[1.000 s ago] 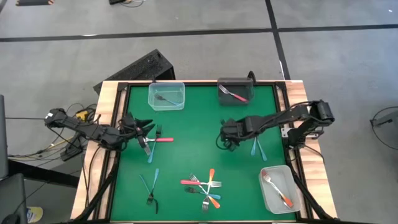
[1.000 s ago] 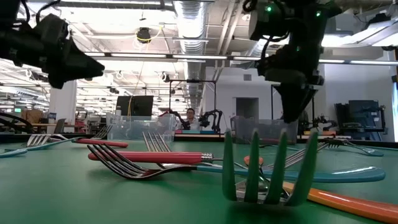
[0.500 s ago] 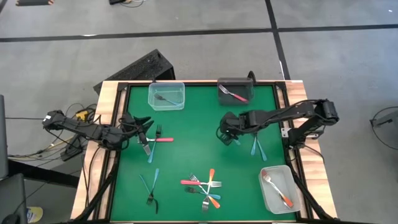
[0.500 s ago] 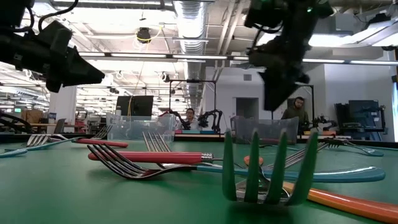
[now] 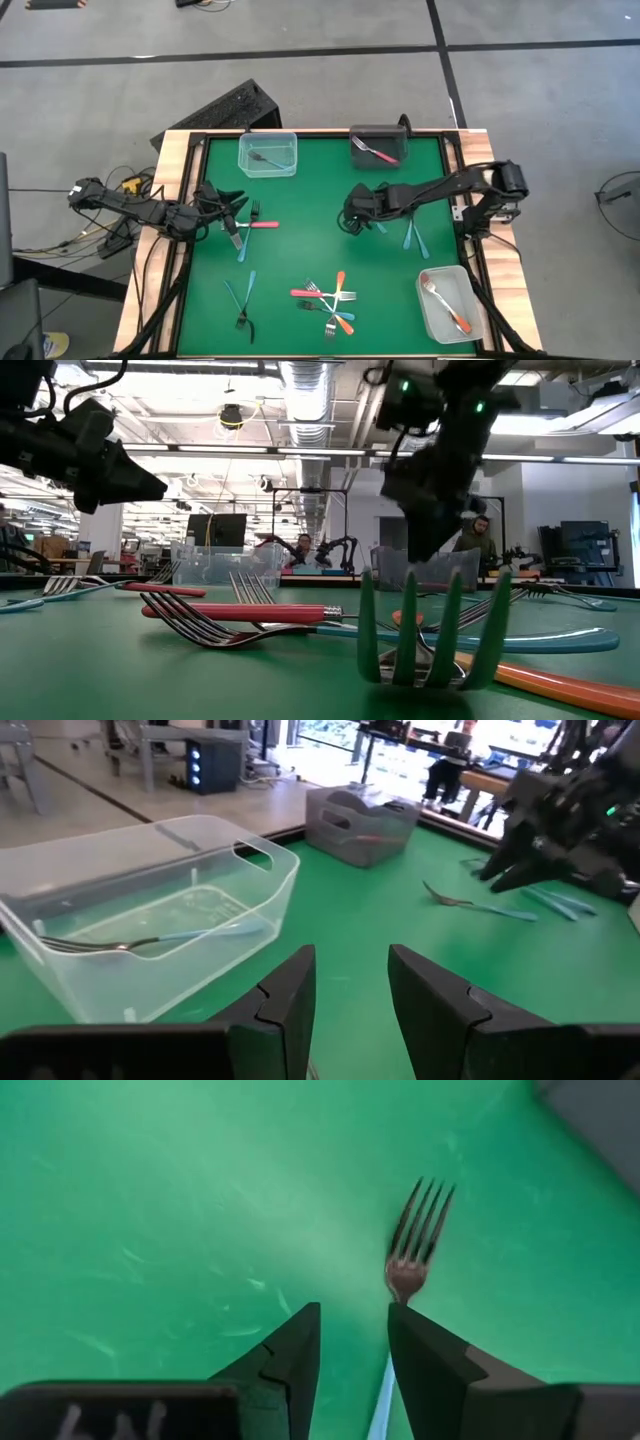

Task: Sort silverware by color (type)
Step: Put the black fork into the transparent bin

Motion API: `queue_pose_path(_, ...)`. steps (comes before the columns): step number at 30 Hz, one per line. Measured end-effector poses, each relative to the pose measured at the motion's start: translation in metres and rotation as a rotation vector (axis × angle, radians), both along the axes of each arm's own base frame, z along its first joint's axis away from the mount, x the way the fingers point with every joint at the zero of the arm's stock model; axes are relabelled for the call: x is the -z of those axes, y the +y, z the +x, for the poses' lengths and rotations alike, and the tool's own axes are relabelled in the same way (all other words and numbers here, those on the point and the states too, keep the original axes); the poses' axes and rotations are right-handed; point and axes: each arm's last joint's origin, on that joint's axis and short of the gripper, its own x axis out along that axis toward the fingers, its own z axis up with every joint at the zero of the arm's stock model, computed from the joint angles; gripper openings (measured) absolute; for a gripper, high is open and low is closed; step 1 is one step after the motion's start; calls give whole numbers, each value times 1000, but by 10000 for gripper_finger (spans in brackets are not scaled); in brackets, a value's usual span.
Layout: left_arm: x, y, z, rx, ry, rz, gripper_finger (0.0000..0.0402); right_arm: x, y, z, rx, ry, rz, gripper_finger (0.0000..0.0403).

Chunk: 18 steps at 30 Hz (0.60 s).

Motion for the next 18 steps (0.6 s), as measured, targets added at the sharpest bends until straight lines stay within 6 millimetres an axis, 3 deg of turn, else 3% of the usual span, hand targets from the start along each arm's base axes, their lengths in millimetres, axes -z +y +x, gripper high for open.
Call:
queue_pose_path(8, 1, -1, 1, 34, 9, -14, 114, 36, -9, -1, 74, 180, 18, 138)
queue_pose_path(14, 2, -1, 1, 18, 16, -6, 114, 39, -15, -5, 68, 235, 39, 126)
queue_pose_path(18, 3, -1, 2, 30, 13, -26, 114, 39, -16, -3, 23, 239, 78, 98)
